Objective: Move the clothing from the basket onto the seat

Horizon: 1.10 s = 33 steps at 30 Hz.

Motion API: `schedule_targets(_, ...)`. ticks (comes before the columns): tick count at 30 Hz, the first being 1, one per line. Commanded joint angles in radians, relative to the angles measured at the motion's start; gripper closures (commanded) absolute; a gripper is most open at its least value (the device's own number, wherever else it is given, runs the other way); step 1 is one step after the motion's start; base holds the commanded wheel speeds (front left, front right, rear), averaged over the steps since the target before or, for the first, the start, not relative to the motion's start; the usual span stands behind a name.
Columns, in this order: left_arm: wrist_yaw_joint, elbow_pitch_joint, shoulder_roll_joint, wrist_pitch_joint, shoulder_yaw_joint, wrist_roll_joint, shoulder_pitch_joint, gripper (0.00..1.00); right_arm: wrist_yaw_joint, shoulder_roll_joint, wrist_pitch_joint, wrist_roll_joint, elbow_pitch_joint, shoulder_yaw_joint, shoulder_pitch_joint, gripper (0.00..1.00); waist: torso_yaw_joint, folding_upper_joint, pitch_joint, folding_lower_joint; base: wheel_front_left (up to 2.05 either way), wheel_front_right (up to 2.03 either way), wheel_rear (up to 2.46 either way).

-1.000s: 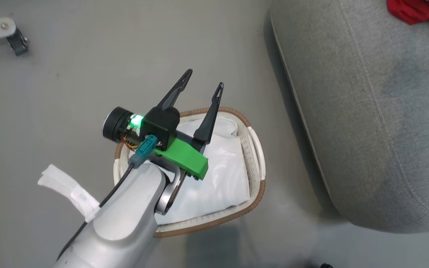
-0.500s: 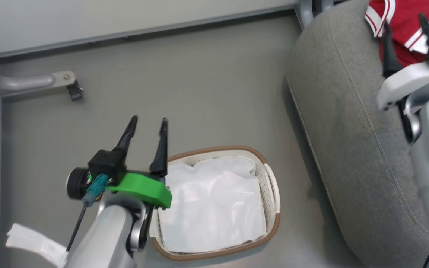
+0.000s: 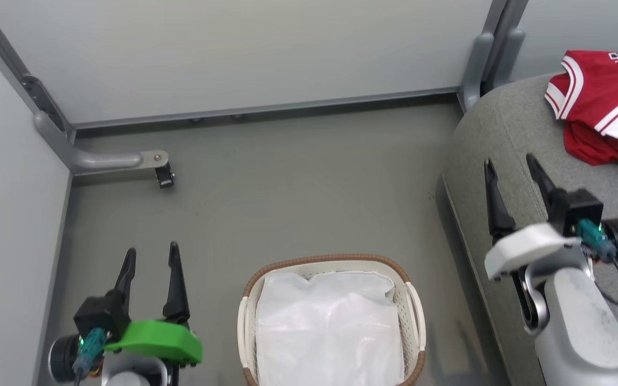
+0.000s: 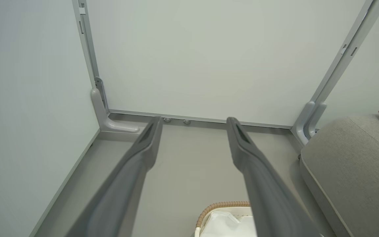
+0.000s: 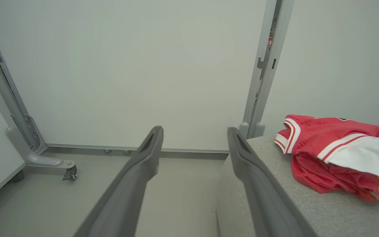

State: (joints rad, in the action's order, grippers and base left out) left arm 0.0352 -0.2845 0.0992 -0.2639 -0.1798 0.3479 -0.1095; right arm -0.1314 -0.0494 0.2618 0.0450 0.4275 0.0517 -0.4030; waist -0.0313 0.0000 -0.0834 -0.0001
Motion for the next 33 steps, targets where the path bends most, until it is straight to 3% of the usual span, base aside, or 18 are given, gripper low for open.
schedule_targets(1, -0.007, 0.008, -0.006, -0.001, 0.015, -0.018, 0.034, 0.0, 0.001, -0.004, 0.005, 0.018, -0.021, -0.007, 0.044, 0.0, -0.019, 0.0, 0.038, 0.0001, 0.0, 0.0, 0.0)
schedule_targets(6, -0.025, 0.034, -0.022, -0.001, 0.067, -0.039, 0.108, 0.0, 0.001, -0.004, 0.005, 0.123, -0.08, -0.033, 0.16, 0.0, -0.019, 0.0, 0.064, 0.0001, 0.0, 0.0, 0.0)
schedule_targets(14, -0.054, 0.048, -0.039, -0.001, 0.101, -0.066, 0.168, 0.0, 0.001, -0.003, 0.005, 0.161, -0.16, -0.045, 0.295, 0.0, -0.027, 0.0, 0.091, 0.0001, 0.0, 0.0, 0.0)
schedule_targets(33, -0.089, 0.011, -0.048, -0.001, 0.093, -0.083, 0.158, 0.0, 0.001, -0.003, 0.005, 0.179, -0.151, -0.07, 0.317, 0.0, -0.019, 0.0, 0.09, 0.0001, 0.0, 0.0, 0.0)
